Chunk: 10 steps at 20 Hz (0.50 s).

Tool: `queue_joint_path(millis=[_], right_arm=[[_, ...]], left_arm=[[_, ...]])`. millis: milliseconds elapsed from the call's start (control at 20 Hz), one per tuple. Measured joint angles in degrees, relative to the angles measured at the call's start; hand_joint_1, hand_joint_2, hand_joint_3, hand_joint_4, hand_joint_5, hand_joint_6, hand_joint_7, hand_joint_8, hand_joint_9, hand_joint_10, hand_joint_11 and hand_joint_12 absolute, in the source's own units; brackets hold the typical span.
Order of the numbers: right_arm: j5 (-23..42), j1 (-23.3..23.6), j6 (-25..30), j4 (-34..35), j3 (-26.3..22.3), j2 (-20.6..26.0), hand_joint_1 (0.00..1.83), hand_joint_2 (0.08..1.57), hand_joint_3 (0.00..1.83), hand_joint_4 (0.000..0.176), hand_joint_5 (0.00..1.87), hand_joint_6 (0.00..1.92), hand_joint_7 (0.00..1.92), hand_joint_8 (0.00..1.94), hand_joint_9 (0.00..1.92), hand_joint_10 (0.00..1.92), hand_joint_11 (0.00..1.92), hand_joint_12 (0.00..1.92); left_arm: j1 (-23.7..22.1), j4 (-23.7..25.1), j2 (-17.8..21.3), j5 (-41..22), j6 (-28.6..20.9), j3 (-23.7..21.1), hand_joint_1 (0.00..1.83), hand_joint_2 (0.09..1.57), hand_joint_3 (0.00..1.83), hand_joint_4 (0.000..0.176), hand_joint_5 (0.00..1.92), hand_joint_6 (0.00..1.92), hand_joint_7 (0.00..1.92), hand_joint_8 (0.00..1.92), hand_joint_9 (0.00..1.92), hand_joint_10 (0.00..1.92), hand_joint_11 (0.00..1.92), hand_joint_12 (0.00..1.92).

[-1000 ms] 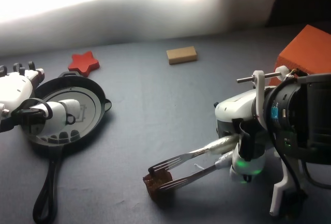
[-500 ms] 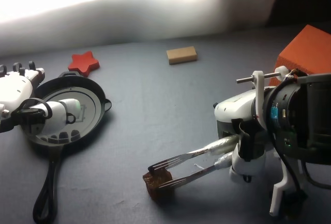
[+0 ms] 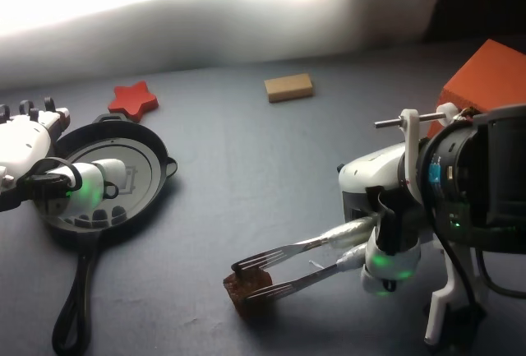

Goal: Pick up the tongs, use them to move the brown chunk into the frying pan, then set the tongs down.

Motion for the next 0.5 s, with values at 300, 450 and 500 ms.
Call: queue_joint_path(millis=[300,450,500], right_arm=[[-0.59,0.85,-0.63,1.33,0.0,0.28,1.22,1.12,0.0,0.01,0.96,1.09,1.03,0.86,1.25,0.18,0.72,1.38],[-0.46,0.98,-0.72,1.18,0.0,0.28,1.22,1.12,0.0,0.008,0.96,1.1,1.01,0.89,1.24,0.19,0.7,1.39],[-0.46,0.96,-0.76,1.27,0.0,0.28,1.22,1.12,0.0,0.009,0.96,1.1,1.02,0.88,1.24,0.19,0.7,1.4]], left_arm=[[0.0,0.02,0.0,0.02,0.0,0.0,0.09,1.29,0.0,0.013,0.09,0.0,0.1,0.0,0.08,0.0,0.0,0.29],[-0.02,0.0,0.0,0.0,0.0,0.0,0.06,1.29,0.0,0.019,0.09,0.0,0.1,0.0,0.07,0.0,0.0,0.24],[-0.02,-0.04,0.0,0.02,0.0,0.0,0.05,1.29,0.0,0.019,0.1,0.01,0.11,0.0,0.08,0.0,0.0,0.28]])
